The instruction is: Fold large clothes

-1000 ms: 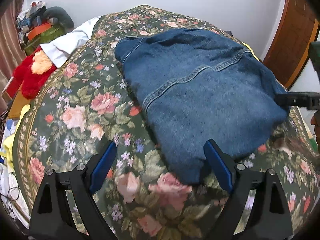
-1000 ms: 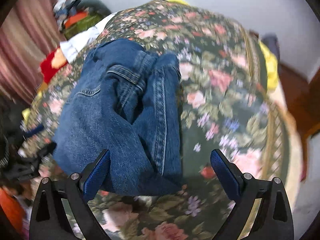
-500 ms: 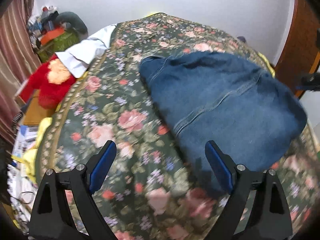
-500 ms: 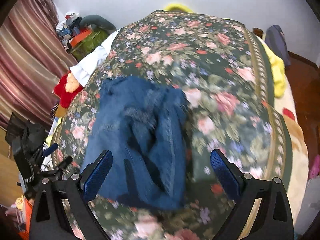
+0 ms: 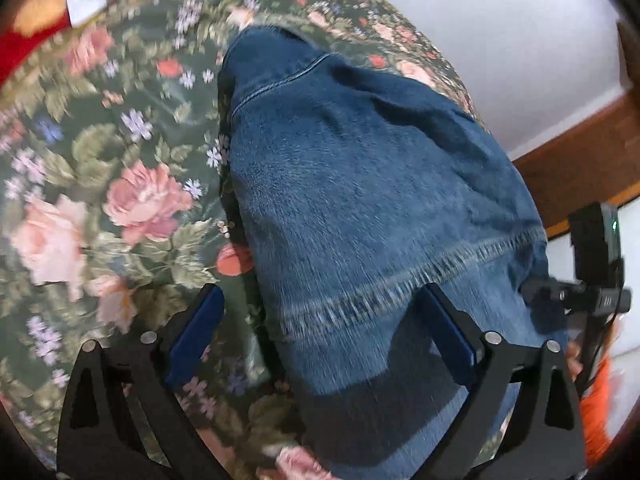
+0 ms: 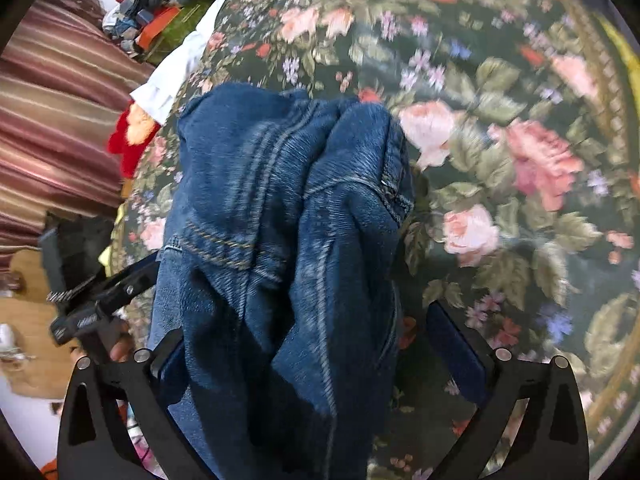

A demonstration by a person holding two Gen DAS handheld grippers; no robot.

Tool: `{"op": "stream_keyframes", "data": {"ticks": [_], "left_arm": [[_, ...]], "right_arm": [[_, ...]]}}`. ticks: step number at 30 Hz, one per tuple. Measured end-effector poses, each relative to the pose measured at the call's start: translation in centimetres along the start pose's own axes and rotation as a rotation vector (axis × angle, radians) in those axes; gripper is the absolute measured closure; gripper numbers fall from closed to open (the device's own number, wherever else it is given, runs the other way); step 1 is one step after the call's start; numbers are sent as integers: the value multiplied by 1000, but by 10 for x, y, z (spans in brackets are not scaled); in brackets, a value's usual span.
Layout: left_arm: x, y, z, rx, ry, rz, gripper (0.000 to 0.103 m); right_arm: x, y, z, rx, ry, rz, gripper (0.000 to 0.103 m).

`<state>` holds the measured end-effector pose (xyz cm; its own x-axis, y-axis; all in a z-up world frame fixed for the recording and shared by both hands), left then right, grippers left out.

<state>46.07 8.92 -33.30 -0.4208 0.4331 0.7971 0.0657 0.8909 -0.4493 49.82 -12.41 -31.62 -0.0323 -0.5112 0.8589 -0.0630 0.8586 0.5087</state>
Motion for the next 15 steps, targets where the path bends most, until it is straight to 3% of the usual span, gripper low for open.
{"op": "stream_keyframes", "data": {"ticks": [3,10,12,15], "left_arm": [[-18,2,-5,51,13,57,0],[-44,-7,-19,118,26,183,2],[-44,-11,-23,116,24,185,6],[-39,-14,-27,102,8,169,19]], "right_arm": [[-9,1,-4,2,34,-57,0],[-27,17,-19,48,55,-102,0],[-33,21,-23,32,52,-105,1],[-36,24,-26,9,48,-116,13]]}}
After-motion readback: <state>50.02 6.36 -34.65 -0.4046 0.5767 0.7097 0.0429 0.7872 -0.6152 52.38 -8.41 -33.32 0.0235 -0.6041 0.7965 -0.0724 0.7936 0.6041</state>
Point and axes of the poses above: each gripper's, at about its wrist camera, not at the fingertips, and x roughly against the way its jaws point, y to its left, z to its underside, the point moved 9 cm from there along -x, roughly the way its jaws point, and after that the axes turned 12 degrees about -x, right-handed, at the moved point
